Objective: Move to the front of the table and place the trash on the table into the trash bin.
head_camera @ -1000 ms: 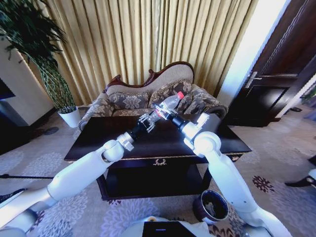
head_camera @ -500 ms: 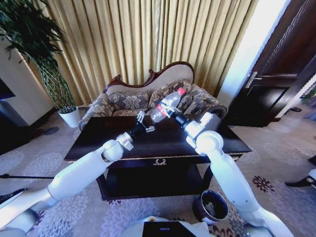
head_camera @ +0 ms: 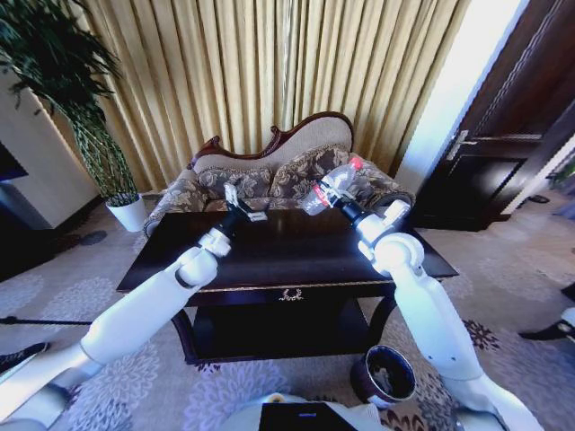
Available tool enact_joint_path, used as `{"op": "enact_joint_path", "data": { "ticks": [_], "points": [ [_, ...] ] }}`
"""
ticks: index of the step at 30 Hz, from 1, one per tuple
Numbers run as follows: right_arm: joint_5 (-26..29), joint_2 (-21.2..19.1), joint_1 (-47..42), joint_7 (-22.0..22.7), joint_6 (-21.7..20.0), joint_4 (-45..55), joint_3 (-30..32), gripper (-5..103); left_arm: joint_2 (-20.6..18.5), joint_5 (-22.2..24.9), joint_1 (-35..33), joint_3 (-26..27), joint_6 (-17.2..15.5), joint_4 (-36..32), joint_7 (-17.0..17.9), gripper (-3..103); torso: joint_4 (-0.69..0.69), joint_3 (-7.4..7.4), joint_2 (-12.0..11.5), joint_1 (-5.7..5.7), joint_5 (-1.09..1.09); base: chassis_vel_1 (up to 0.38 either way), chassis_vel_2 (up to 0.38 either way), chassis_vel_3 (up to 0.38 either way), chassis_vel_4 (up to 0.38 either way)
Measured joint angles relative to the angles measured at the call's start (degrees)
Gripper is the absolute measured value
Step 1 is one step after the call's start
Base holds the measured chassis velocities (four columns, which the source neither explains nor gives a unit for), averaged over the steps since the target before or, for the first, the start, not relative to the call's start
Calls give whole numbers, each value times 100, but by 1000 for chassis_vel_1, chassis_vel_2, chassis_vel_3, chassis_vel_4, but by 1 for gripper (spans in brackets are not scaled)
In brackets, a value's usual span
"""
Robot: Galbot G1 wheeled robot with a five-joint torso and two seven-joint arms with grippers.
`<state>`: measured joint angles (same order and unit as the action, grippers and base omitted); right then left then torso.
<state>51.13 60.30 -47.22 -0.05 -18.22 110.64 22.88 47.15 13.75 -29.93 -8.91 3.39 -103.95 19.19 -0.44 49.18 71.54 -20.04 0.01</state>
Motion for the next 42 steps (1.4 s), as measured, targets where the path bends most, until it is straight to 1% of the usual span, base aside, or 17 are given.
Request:
{"op": "enact_joint_path", "data": {
  "ticks": [1,2,5,6,9,10,13,14,17,18,19,23,28,30,33,35,42],
  "points": [
    [-77,-6,-65,0,22,40,55,25,34,360,-52,235,-200,-45,45,100,0,0,0,0,1,0,0,0,0],
    [-77,-6,-65,0,22,40,55,25,34,360,-52,235,-200,-45,45,100,0,0,0,0,1,0,0,0,0],
    [-382,-23,-317,39,26,230,207,25,153,1404,-283,818,-646,-189,266,100,1,-1,0,0,-2,0,0,0,0],
    [-382,-23,-317,39,26,230,207,25,153,1404,-283,818,-646,-189,266,100,1,-1,0,0,-2,0,0,0,0],
    [-972,-57,-717,102,-80,377,328,25,11,2082,-792,1382,-898,-414,337,100,-1,-1,0,0,-1,0,0,0,0],
    [-972,-57,-717,102,-80,377,328,25,11,2082,-792,1382,-898,-414,337,100,-1,-1,0,0,-1,0,0,0,0],
    [-1606,-61,-1244,173,-145,487,473,25,-243,2528,-1638,2260,-1159,-710,423,100,1,-1,0,0,-2,0,0,0,0],
    [-1606,-61,-1244,173,-145,487,473,25,-243,2528,-1638,2260,-1159,-710,423,100,1,-1,0,0,-2,0,0,0,0],
    [-1784,-89,-1646,300,-214,660,603,25,-427,2905,-2361,3259,-1297,-846,340,100,3,-2,0,1,0,0,0,0,0],
    [-1800,-113,-1769,342,-247,719,637,25,-480,2990,-2607,3534,-1304,-864,210,100,2,-2,1,0,-1,0,0,0,0],
    [-1800,-113,-1769,342,-247,719,637,25,-480,2990,-2607,3534,-1304,-864,210,100,2,-2,1,0,-1,0,0,0,0],
    [-1823,-230,-2177,461,-355,974,772,25,-544,3314,-3540,4392,-1393,-1043,-124,100,2,-2,0,1,-3,0,0,0,0],
    [-1919,-258,-2495,589,-339,1109,914,25,-357,3582,-4081,4867,-1604,-1419,-158,100,0,-2,1,1,-1,0,0,0,0],
    [-1937,-257,-2532,611,-317,1118,945,25,-320,3610,-4139,4911,-1641,-1492,-153,100,0,-2,1,1,-1,0,0,0,0],
    [-1997,-246,-2598,739,-207,1116,1066,25,-175,3821,-4356,5006,-1915,-1948,-22,100,0,-1,0,0,0,0,0,0,0],
    [-1990,-246,-2586,796,-162,1102,1079,25,-126,3851,-4418,5008,-1988,-2096,35,100,0,-1,1,0,0,0,0,0,0],
    [-1821,-285,-2457,877,-74,1098,1068,25,71,3749,-4811,5187,-2225,-2582,137,100,2,-1,0,-1,0,18,-21,-21,18]
  ]
}}
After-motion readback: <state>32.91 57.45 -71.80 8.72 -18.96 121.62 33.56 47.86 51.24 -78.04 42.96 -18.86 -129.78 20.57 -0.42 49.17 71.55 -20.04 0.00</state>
